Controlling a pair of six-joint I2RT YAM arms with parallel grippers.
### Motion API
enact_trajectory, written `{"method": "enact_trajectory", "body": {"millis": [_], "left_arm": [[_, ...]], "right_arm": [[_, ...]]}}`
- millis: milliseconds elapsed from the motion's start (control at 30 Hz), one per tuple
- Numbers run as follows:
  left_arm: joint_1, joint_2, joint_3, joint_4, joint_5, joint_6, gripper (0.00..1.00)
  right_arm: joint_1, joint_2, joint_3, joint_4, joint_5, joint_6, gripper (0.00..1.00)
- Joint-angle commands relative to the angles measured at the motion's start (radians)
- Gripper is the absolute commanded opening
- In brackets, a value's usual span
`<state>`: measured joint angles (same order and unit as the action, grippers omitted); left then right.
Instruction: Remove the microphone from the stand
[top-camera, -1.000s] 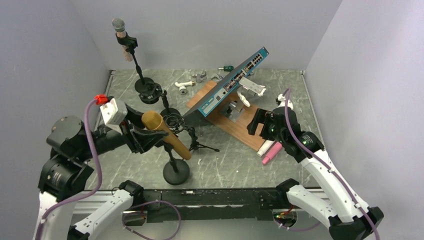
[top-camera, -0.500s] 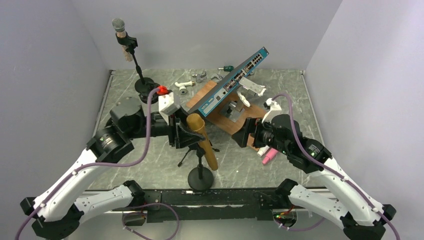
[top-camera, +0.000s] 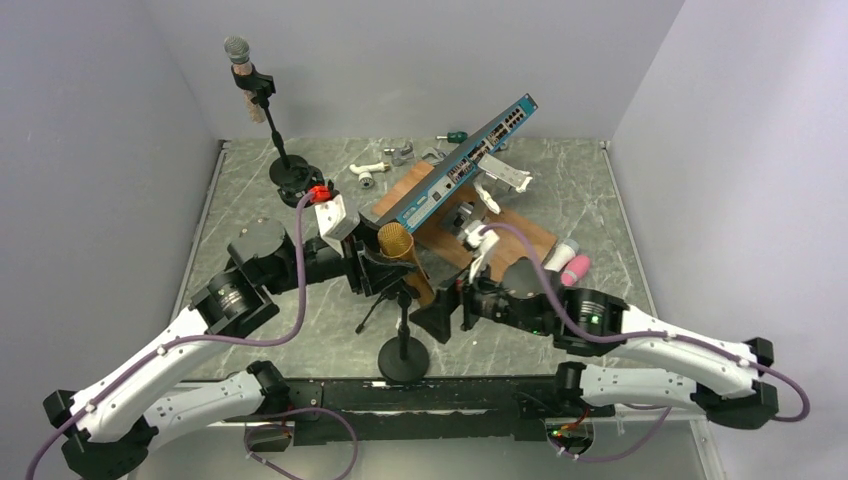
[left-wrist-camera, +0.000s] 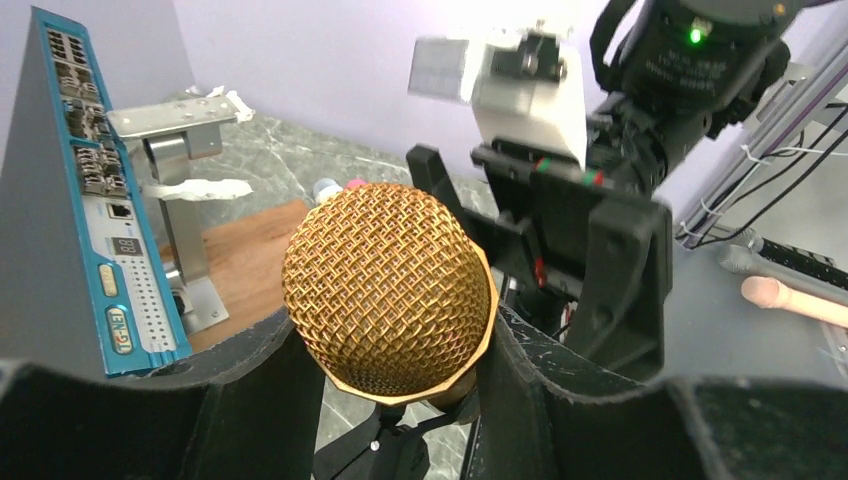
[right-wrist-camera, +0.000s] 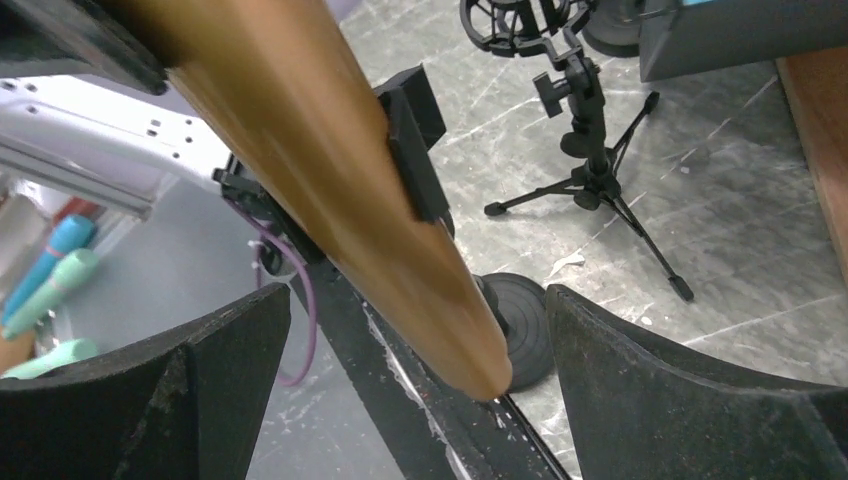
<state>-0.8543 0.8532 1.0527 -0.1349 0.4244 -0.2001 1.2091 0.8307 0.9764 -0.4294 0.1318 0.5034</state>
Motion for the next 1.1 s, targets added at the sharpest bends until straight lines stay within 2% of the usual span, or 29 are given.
{"method": "enact_trajectory", "body": {"millis": [0, 200, 433, 567, 1067], "left_arm": [[-0.012, -0.054, -0.048, 0.152, -0.082, 0.061, 0.00], [-0.019, -0.089, -0.097, 0.211, -0.058, 0.091, 0.00], [-0.026, -0.070, -0.063, 0.218, -0.019, 0.133, 0.00], [-0.033, -0.069, -0.070, 0.230, -0.017, 0.154, 0.00], [-0.070, -0.085, -0.033, 0.200, -0.059, 0.268, 0.00]], "right_arm": [[0.068, 0.058, 0.062, 0.077, 0.143, -0.068, 1.00], [0.077, -0.034, 0.001, 0.076, 0.241, -0.056, 1.00], [0.076, -0.210, -0.102, 0.105, 0.286, -0.043, 1.00], [0.076, -0.200, -0.111, 0.061, 0.313, -0.020, 1.00], [0.077, -0.172, -0.156, 0.098, 0.310, -0.019, 1.00]]}}
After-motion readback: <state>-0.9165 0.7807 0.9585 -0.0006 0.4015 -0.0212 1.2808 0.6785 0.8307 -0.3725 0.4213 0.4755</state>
